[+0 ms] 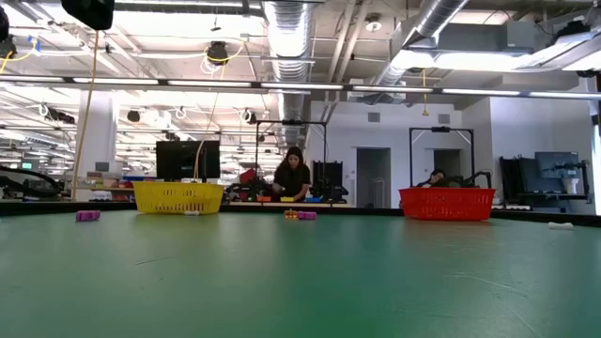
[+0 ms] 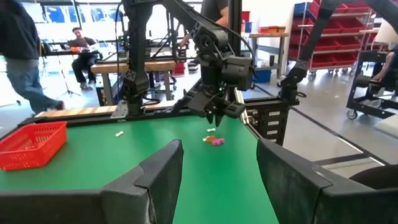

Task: Sort Halloween decoration
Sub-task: Put the white bone toy into the blue bin

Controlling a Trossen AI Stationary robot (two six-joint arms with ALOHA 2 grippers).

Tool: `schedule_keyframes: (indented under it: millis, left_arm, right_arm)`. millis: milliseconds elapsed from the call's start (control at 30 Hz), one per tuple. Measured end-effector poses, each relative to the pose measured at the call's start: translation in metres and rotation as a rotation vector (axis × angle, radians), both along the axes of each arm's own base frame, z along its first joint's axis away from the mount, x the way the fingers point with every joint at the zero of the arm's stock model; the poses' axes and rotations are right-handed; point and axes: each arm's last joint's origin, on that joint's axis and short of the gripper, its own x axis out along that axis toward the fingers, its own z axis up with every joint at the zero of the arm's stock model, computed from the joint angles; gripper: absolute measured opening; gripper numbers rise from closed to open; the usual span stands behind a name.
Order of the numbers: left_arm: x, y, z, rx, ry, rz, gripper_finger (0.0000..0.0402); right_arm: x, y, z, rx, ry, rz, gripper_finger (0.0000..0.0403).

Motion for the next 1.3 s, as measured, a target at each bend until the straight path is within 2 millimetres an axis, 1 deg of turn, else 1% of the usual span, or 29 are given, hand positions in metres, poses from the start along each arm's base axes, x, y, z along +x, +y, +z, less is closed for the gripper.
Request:
schedule_keyframes:
  millis: [67, 267, 433, 600, 733, 833, 933, 1067, 1167, 1300]
  left_arm:
    - [0.0, 0.0, 0.0, -0.009, 0.002, -0.001, 0.0197]
    - [0.0, 0.0, 0.0, -0.012, 0.002, -0.001, 0.0197]
    - [0.0, 0.0, 0.0, -0.013, 0.002, -0.001, 0.0197]
    - [0.0, 0.0, -0.001, -0.012, 0.011, -0.002, 0.0197]
    - [0.0, 0.0, -0.001, -0.012, 0.017, -0.003, 0.0197]
    - [0.0, 0.0, -0.001, -0.012, 0.016, -0.003, 0.0197]
    - [0.0, 0.0, -0.001, -0.013, 0.016, -0.003, 0.0197]
    - [0.0, 0.0, -0.001, -0.013, 0.016, -0.003, 0.0197]
    - [0.0, 0.0, -0.001, -0.013, 0.016, -0.003, 0.0197]
    - [0.0, 0.0, -0.001, -0.012, 0.016, -0.003, 0.0197]
  right_arm:
    - [0.002, -0.002, -0.003, -0.01, 0.009, 0.006, 0.0136]
    - [0.003, -0.006, -0.003, -0.032, 0.018, -0.002, 0.0121]
    - [0.004, -0.005, -0.003, -0.028, 0.014, -0.017, 0.0118]
    - [0.002, -0.007, -0.013, -0.019, 0.003, -0.053, 0.0118]
    - [0.001, -0.007, -0.022, 0.024, -0.032, -0.059, 0.0118]
    - [0.0, -0.009, -0.026, 0.033, -0.027, -0.067, 0.0114]
    - [0.0, -0.009, -0.026, 0.032, -0.024, -0.062, 0.0093]
    - [-0.001, -0.01, -0.026, 0.028, -0.02, -0.051, 0.0048]
    - [-0.002, -0.011, -0.022, 0.028, -0.036, -0.048, 0.0021]
    - [-0.005, -0.016, -0.01, 0.005, -0.097, -0.053, 0.0018]
